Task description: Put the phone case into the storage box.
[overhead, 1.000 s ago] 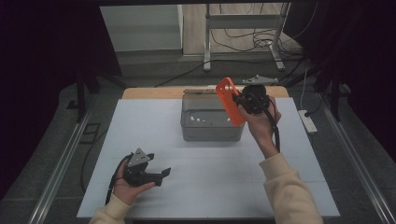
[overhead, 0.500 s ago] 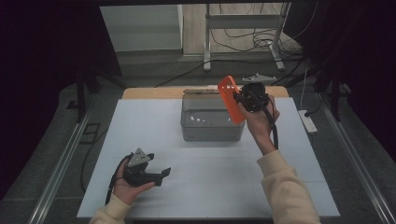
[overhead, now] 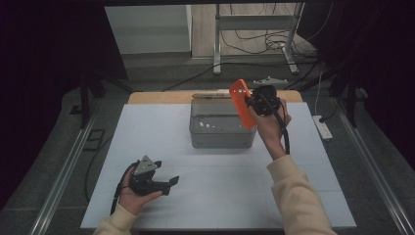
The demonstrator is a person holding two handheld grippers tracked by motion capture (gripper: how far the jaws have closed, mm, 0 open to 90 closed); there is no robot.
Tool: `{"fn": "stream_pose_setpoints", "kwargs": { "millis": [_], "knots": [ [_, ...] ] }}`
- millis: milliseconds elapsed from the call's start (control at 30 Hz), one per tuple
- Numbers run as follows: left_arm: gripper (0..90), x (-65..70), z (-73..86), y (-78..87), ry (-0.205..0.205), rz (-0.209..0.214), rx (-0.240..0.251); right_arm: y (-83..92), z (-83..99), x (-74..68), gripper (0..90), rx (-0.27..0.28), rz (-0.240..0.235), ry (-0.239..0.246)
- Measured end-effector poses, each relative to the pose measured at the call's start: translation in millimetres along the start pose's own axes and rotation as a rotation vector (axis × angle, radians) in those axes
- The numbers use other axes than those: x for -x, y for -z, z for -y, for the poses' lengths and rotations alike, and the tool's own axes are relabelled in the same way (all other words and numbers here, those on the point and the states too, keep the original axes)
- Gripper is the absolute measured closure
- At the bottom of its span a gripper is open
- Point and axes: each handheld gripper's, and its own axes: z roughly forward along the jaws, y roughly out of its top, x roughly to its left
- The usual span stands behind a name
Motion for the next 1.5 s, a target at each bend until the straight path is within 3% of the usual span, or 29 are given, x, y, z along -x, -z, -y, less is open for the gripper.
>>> {"fn": "stream_pose_setpoints", "kwargs": {
  "millis": [1133,1500],
  "knots": [
    [11.7,1.2,-0.3,-0.8,-0.005,0.006,0.002,-17.0,4.3,2.4,80.3,-0.027,0.056,-0.019],
    [11.7,0.9,0.0,-0.9,-0.007,0.006,-0.001,-22.6,5.2,1.9,80.3,-0.042,0.098,-0.018]
  ]
}}
